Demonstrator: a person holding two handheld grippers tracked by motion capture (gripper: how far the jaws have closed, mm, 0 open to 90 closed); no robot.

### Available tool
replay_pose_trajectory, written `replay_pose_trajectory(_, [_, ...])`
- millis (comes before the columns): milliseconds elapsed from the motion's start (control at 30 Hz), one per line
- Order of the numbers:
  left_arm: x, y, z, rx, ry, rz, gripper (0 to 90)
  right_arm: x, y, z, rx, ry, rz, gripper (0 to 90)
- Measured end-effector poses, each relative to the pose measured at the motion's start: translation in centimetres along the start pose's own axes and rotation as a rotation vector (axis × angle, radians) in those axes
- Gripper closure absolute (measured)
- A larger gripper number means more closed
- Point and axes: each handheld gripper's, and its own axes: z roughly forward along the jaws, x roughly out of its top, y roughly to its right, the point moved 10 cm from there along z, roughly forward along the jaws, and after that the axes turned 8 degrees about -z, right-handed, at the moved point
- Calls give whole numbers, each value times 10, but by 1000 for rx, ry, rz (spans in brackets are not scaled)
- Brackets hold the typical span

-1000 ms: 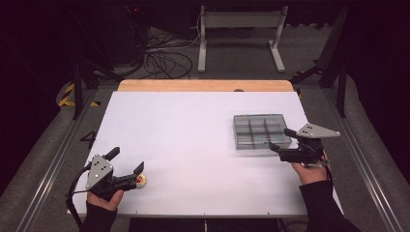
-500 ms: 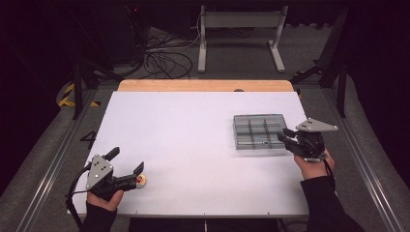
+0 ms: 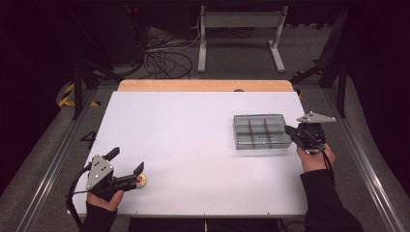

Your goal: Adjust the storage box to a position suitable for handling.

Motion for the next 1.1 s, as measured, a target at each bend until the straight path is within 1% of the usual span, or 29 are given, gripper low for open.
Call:
replay_pose_trajectory(133, [0, 0, 0, 0, 0, -1, 77, -4, 8, 8, -4, -25, 26, 900])
replay_pose_trajectory(167, [0, 0, 0, 0, 0, -1, 77, -4, 8, 8, -4, -25, 26, 900])
replay_pose_trajectory(200, [0, 0, 0, 0, 0, -1, 78, -7, 11, 12, 4, -48, 40, 900])
replay_pose_trajectory(333, [0, 0, 0, 0, -2, -1, 77, -11, 18, 17, 0, -70, 66, 900])
replay_pose_trajectory(433, [0, 0, 0, 1, -1, -1, 77, -14, 25, 23, -32, -86, 73, 900])
replay_pose_trajectory(533, [0, 0, 0, 3, -1, 2, 78, -18, 30, 30, -45, -96, 79, 900])
replay_pose_trajectory(567, [0, 0, 0, 3, -1, 2, 77, -18, 30, 30, -45, -96, 79, 900])
replay_pose_trajectory(600, [0, 0, 0, 3, -1, 2, 78, -19, 31, 34, -41, -99, 82, 900])
replay_pose_trajectory(700, [-1, 0, 0, 3, -3, 2, 77, -21, 33, 39, -42, -103, 86, 900])
replay_pose_trajectory(733, [-1, 0, 1, 2, -4, 2, 77, -23, 34, 43, -39, -109, 94, 900])
replay_pose_trajectory(900, [-1, 0, 1, 4, -5, 4, 78, -28, 38, 50, -29, -128, 119, 900])
replay_pose_trajectory(1033, [-1, 0, 1, 2, -4, 1, 78, -31, 40, 54, -29, -137, 122, 900])
replay_pose_trajectory(1100, [-1, 0, 1, 3, -4, 1, 78, -35, 42, 59, -20, -144, 134, 900])
